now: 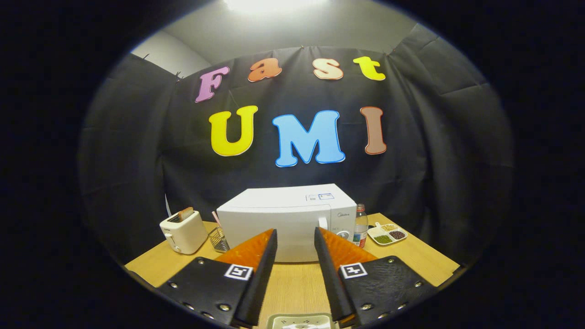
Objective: Open the microwave, put the food inside, and close the microwave door.
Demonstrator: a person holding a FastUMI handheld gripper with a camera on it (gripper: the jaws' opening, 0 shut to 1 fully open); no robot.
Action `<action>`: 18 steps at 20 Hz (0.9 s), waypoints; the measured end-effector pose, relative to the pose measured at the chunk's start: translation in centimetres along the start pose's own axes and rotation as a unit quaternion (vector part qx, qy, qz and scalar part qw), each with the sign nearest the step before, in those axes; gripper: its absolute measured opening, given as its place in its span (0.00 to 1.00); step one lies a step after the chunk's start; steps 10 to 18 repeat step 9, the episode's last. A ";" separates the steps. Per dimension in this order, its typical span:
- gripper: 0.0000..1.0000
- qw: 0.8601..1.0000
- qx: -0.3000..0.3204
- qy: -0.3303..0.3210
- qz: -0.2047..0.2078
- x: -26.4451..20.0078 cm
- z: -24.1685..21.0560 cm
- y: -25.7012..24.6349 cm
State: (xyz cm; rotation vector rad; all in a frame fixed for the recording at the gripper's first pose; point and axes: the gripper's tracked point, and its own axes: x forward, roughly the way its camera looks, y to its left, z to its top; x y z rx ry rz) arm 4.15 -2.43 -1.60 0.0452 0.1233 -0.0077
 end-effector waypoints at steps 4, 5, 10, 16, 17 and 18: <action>0.98 1.000 -0.001 -0.028 -0.004 -2.3 0.7 -0.3; 0.98 1.000 -0.002 -0.030 -0.004 -2.8 0.6 -0.2; 0.98 0.999 -0.002 -0.032 0.003 -3.8 0.4 0.3; 0.98 0.999 -0.002 -0.032 0.003 -3.8 0.4 0.3; 0.98 0.999 -0.002 -0.032 0.003 -3.8 0.4 0.3; 0.98 0.999 -0.002 -0.032 0.003 -3.8 0.4 0.3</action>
